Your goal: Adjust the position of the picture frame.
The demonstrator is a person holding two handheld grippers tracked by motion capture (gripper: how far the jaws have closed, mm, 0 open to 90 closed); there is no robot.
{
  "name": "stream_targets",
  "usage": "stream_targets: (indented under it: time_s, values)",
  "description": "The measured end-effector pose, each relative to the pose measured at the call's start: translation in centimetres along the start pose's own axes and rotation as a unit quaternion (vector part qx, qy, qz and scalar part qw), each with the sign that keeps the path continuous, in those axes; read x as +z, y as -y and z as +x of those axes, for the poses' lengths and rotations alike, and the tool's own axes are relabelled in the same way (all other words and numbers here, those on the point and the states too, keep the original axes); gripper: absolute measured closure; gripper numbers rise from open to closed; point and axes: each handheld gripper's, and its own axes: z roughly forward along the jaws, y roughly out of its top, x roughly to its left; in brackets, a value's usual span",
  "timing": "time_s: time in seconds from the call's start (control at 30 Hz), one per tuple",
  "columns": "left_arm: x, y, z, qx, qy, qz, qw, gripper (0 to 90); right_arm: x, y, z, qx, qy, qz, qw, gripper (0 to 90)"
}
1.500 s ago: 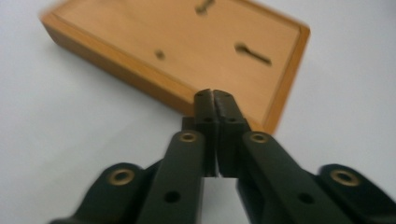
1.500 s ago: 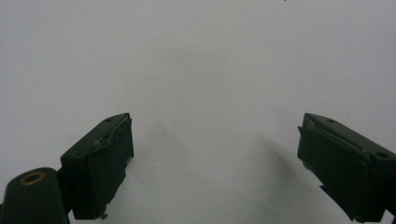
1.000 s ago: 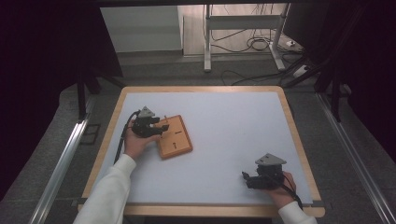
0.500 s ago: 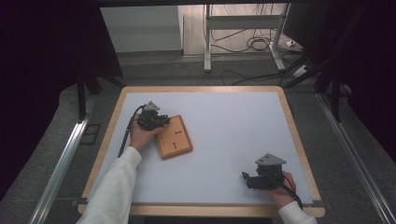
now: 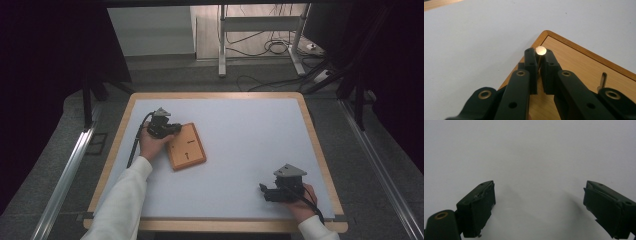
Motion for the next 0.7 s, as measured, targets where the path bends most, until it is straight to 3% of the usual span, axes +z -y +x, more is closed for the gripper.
stream_targets:
  time_s: [0.17, 0.33, 0.7]
  values:
    - [-0.5, -0.3, -0.2, 0.002, -0.007, 0.013, 0.9999, 85.0, -0.4, -0.2, 0.0, 0.0, -0.002, -0.019, 0.9998, 10.7]
    - [-1.2, -0.5, -0.2, -0.021, 0.011, 0.006, 0.9997, 85.1, -0.6, -0.2, 0.0, -0.002, -0.003, -0.03, 0.9995, 10.8]
    - [-2.6, -1.1, -0.7, -0.019, 0.011, 0.008, 0.9997, 85.1, -0.7, -0.3, 0.0, -0.003, -0.002, -0.035, 0.9994, 10.8]
